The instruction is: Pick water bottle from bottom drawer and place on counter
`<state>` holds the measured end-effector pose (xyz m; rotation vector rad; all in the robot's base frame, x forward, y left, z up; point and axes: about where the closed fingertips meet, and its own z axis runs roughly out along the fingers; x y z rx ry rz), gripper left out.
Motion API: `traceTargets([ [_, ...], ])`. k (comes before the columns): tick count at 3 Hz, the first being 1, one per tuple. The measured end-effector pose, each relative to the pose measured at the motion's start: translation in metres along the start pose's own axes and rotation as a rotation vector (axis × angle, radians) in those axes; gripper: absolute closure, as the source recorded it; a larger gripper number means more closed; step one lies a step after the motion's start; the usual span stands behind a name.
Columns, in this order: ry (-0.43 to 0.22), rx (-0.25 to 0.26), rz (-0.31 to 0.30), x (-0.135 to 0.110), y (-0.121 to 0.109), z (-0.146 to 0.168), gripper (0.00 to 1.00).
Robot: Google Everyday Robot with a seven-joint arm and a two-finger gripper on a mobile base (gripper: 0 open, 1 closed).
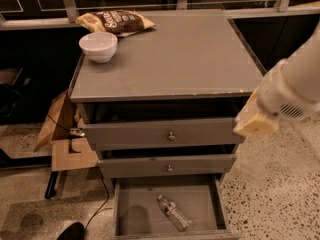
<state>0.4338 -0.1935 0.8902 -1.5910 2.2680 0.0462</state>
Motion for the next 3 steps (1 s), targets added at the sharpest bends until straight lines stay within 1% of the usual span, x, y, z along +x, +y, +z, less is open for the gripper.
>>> traceTargets([
  [1, -0.088, -0.096, 0.076, 0.01, 0.029, 0.087, 0.87],
  [2, -0.176, -0.148, 0.155, 0.023, 0.042, 0.164, 1.0],
  [3, -0.199, -0.112, 0.167, 0.021, 0.03, 0.173, 1.0],
])
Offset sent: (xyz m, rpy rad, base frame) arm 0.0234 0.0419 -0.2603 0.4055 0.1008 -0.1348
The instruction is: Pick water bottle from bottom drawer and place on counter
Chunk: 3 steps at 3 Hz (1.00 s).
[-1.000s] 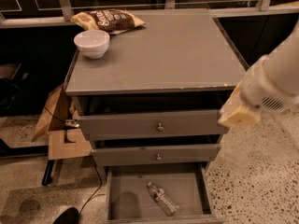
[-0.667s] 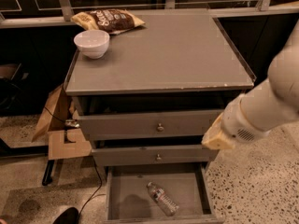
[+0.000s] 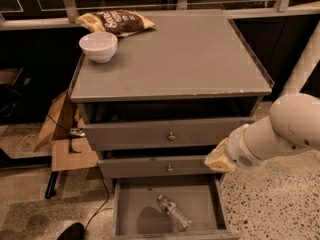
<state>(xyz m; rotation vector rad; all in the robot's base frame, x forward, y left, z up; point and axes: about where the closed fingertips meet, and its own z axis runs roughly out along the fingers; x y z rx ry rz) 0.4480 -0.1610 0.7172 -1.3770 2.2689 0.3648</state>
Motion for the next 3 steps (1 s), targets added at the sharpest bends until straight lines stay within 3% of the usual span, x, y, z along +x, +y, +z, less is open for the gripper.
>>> traceTargets([
  [1, 0.003, -0.003, 0.001, 0.012, -0.001, 0.013, 1.0],
  [2, -0.012, -0.017, -0.008, 0.044, 0.008, 0.063, 1.0],
  [3, -0.07, -0.016, -0.011, 0.073, 0.006, 0.136, 1.0],
])
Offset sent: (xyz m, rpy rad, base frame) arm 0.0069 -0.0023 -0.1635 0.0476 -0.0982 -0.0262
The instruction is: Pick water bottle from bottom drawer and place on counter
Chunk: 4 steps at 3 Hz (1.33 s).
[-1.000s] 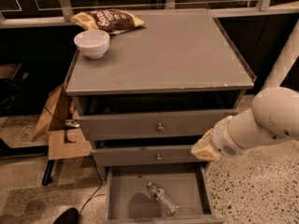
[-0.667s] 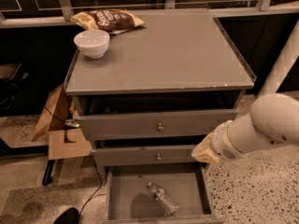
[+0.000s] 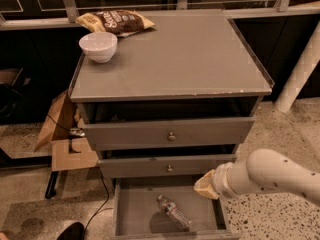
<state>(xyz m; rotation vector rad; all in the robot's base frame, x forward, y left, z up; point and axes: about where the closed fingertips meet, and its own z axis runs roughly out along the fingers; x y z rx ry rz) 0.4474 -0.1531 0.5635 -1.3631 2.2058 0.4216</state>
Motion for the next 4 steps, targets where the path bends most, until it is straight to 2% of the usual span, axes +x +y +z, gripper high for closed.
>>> traceTargets([
  [1, -0.043, 0.025, 0.042, 0.032, -0.022, 0.07, 1.0],
  [2, -0.055, -0.021, 0.092, 0.051, -0.006, 0.104, 1.0],
  [3, -0.054, -0.021, 0.092, 0.051, -0.006, 0.104, 1.0],
  [4, -0.032, -0.011, 0.073, 0.073, -0.005, 0.131, 1.0],
])
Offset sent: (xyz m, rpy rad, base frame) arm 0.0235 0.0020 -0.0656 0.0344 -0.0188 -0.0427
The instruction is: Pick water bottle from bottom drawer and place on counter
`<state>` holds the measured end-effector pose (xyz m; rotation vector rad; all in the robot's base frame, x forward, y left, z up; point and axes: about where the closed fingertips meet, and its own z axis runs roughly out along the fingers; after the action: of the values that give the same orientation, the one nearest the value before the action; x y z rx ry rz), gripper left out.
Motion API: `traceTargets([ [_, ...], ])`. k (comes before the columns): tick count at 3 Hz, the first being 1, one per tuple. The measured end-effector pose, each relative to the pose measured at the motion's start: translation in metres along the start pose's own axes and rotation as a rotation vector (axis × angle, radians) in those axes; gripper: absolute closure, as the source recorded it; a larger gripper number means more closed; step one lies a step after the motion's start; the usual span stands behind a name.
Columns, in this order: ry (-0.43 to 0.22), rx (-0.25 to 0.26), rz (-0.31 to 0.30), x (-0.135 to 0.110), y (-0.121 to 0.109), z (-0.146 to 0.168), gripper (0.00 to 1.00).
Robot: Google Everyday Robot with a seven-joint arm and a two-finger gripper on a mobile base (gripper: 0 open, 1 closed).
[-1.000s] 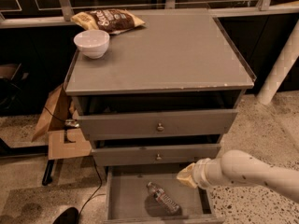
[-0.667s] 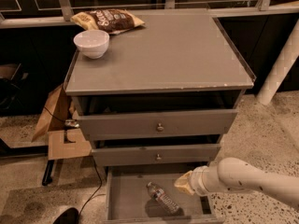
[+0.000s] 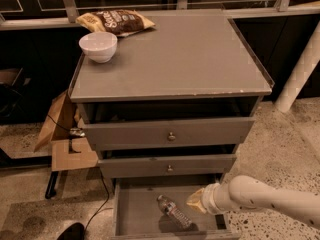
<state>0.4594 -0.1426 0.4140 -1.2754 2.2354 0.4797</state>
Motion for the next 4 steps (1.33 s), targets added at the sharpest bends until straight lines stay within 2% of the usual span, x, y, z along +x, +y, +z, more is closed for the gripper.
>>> traceTargets([
  [1, 0.015, 0.006, -0.011, 0.037, -0.002, 0.056, 1.0],
  [2, -0.002, -0.024, 0.031, 0.083, 0.009, 0.13, 1.0],
  [4, -0.008, -0.013, 0.027, 0.084, 0.009, 0.137, 1.0],
])
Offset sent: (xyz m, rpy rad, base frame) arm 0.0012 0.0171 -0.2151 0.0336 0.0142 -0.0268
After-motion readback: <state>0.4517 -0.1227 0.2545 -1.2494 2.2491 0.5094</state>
